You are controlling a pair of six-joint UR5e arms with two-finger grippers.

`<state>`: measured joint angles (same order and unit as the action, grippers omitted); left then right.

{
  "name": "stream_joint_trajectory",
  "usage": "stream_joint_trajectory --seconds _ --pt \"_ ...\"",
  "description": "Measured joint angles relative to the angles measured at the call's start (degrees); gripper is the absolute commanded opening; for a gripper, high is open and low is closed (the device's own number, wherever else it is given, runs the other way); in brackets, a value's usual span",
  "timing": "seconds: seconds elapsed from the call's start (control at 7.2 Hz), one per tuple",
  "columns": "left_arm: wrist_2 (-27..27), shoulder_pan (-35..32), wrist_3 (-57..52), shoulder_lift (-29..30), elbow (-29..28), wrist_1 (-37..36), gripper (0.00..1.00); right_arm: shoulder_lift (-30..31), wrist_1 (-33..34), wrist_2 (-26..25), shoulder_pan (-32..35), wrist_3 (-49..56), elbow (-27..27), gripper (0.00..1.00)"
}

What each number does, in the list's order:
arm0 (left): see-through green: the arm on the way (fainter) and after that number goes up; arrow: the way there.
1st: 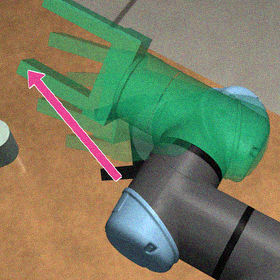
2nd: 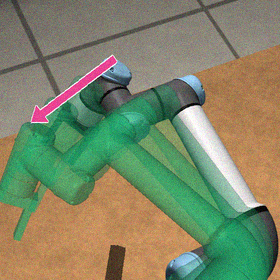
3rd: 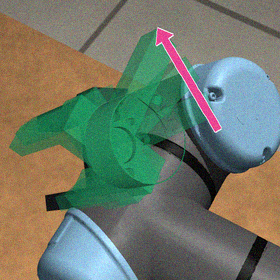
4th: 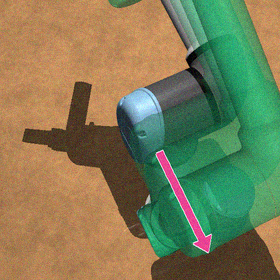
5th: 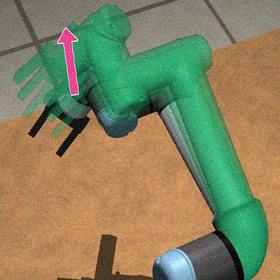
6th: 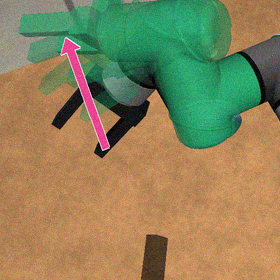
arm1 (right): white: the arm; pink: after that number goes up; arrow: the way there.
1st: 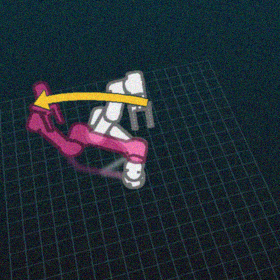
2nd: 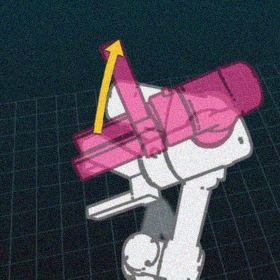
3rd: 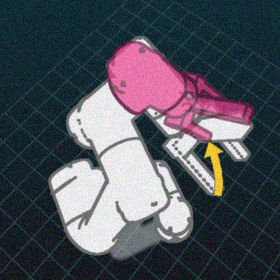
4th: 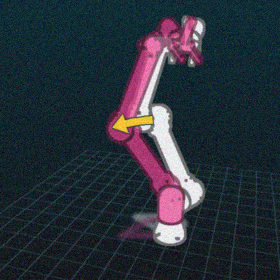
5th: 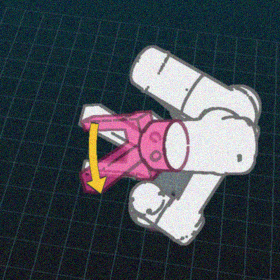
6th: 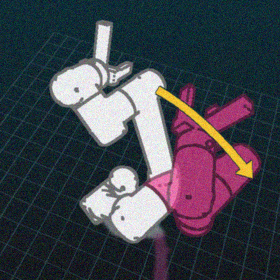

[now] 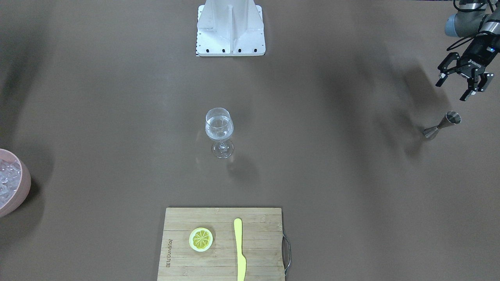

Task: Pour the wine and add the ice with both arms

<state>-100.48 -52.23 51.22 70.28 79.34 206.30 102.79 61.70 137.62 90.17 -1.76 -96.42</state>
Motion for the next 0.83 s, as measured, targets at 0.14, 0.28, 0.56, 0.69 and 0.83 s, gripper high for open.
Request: stream_joint_trajectory --seconds 0.14,0.28,0.56,0.69,0.83 --pt "0.1 -2.2 3.1 -1.2 5.0 -4.5 0.97 0.0 0.0 0.0 0.0 0.0 0.0 1.0" --pt "1.1 -3.3 4.3 -2.7 9.7 -8.8 0.97 0.0 0.0 0.0 0.0 -0.1 0.0 1.0" --pt "4.7 -3.4 4.5 -3.6 13.5 -13.9 0.97 0.0 0.1 0.0 0.0 -0.1 0.0 1.0" --pt "5.6 -3.3 4.4 -3.6 15.2 -16.5 0.97 0.0 0.1 0.0 0.0 -0.1 0.0 1.0" --pt "6.4 -3.1 4.3 -3.6 17.1 -19.5 0.97 0.0 0.1 0.0 0.0 -0.1 0.0 1.0"
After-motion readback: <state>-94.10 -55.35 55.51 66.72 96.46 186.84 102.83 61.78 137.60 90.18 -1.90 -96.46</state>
